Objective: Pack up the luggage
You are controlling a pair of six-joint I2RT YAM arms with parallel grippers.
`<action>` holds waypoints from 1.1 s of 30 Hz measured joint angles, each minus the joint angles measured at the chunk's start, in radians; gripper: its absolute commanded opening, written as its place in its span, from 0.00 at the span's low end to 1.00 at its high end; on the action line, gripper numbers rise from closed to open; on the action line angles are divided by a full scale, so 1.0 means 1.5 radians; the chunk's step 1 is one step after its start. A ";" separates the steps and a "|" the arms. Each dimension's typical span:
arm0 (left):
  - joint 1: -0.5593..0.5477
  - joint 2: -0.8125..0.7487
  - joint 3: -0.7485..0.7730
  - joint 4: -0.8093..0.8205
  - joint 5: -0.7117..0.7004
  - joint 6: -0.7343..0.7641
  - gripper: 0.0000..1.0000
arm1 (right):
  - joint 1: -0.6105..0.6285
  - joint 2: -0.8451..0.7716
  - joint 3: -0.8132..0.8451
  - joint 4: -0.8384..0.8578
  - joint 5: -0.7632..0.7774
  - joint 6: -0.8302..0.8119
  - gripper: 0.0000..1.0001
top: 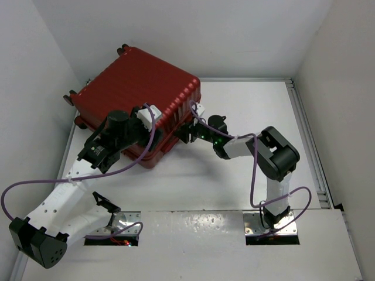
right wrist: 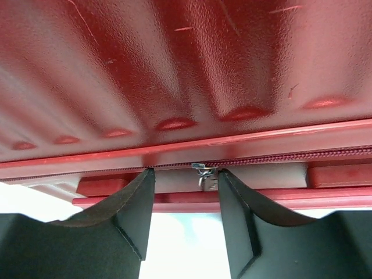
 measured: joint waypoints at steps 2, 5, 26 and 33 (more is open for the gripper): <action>0.000 0.000 0.000 0.000 -0.001 0.000 0.81 | 0.000 0.002 0.000 0.002 0.004 -0.007 0.37; 0.000 0.000 0.000 0.000 0.000 0.000 0.81 | 0.000 0.007 0.000 0.009 0.022 -0.020 0.23; -0.100 0.026 -0.016 -0.022 -0.005 0.048 0.81 | -0.011 0.016 -0.007 0.042 0.039 -0.025 0.00; -0.134 0.027 -0.028 -0.026 -0.022 0.019 0.81 | -0.013 -0.006 -0.030 0.055 0.042 -0.022 0.00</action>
